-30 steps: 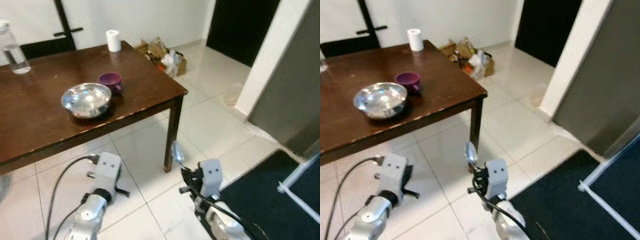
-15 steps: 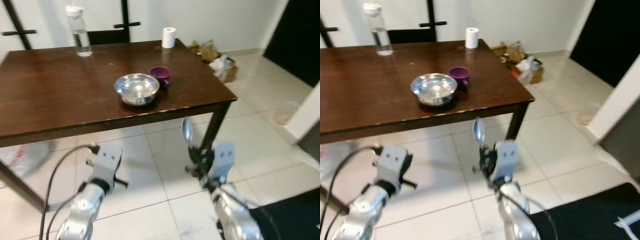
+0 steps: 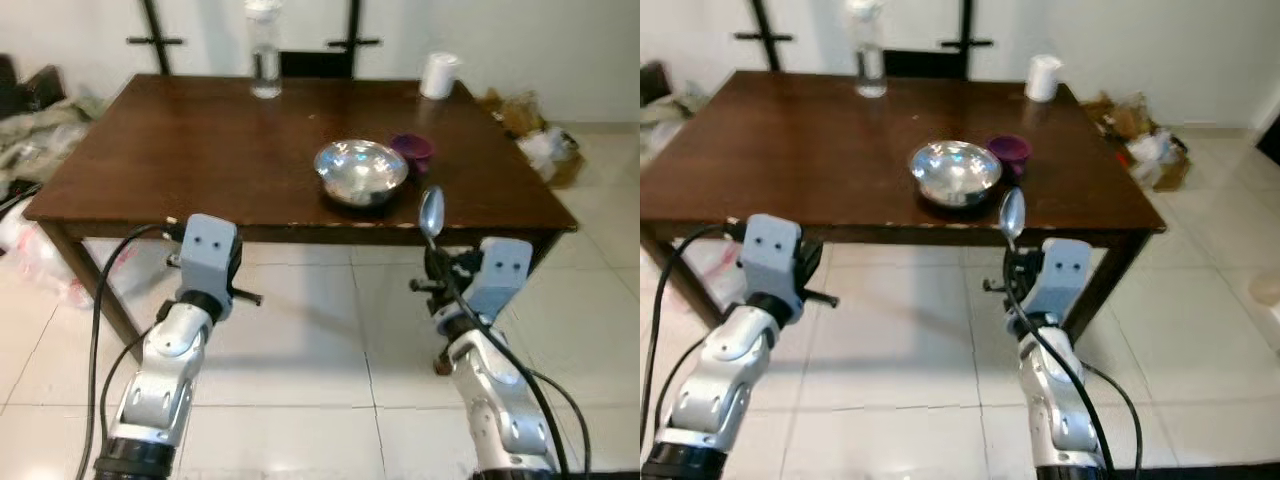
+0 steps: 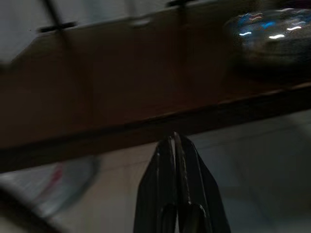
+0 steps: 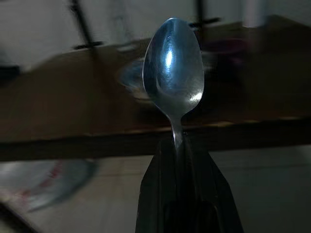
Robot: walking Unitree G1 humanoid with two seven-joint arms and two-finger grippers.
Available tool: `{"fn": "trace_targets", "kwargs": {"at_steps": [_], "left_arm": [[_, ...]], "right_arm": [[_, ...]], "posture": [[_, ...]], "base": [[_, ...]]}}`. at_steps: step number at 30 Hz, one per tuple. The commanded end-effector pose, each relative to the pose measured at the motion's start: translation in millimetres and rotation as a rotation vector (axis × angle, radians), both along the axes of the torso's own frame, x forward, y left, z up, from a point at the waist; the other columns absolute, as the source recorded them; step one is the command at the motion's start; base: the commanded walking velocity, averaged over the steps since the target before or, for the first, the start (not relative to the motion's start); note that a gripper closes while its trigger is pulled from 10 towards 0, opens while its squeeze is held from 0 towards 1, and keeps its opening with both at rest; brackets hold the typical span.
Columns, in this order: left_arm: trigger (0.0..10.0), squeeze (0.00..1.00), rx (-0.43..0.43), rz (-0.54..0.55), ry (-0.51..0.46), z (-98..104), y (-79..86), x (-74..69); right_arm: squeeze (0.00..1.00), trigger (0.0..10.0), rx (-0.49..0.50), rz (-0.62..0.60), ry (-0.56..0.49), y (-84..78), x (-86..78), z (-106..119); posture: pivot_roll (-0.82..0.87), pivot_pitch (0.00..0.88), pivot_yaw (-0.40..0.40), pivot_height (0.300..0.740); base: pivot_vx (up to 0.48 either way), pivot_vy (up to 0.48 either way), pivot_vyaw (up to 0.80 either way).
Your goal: Setting the table
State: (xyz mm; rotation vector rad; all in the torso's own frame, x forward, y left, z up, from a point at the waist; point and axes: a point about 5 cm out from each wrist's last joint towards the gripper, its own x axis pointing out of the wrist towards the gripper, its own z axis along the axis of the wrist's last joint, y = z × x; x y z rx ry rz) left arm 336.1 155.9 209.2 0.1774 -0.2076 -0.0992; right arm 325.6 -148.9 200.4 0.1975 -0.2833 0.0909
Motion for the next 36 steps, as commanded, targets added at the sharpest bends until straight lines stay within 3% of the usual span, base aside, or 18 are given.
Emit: {"fn": "trace_targets", "kwargs": {"at_steps": [1,36], "left_arm": [[10.0,0.0,0.003,-0.003,0.04,-9.4,-3.7,0.4],[10.0,0.0,0.031,-0.029,0.013,-5.9,-7.7,-1.1]], "right_arm": [[0.0,10.0,0.011,-0.041,0.015,-8.8,-2.6,-3.7],[0.0,10.0,-0.01,-0.042,0.017,-8.2,-2.7,-4.8]], "posture": [[0.07,0.141,0.046,0.74],[0.07,0.133,0.045,0.74]], "base": [[0.48,0.0,0.0],[0.48,0.0,0.0]]}}
